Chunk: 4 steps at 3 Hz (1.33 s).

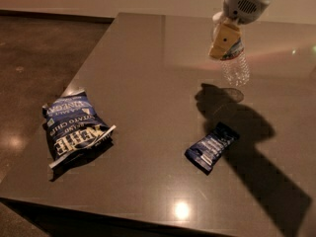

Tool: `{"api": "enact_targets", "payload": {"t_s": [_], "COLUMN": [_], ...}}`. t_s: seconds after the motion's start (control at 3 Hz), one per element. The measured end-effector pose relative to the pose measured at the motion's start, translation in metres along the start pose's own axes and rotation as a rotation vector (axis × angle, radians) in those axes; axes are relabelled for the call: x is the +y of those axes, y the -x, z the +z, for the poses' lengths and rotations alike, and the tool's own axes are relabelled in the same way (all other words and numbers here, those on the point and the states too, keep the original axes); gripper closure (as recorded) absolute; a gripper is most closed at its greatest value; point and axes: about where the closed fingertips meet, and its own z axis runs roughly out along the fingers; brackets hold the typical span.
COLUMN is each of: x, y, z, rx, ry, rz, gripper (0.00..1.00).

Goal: Knock water bottle over

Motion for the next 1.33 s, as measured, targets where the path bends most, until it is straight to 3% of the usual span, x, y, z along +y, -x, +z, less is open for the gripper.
{"api": "enact_targets", "payload": {"t_s": [0.33, 1.33], "x": [0.004, 0.024], "y": [0.01, 0.019], "z": [0.02, 0.062], "rx": [0.05, 0.108], "ry": [0.063, 0.154], "rz": [-0.057, -0.171], "gripper": [0.88, 0.17]}}
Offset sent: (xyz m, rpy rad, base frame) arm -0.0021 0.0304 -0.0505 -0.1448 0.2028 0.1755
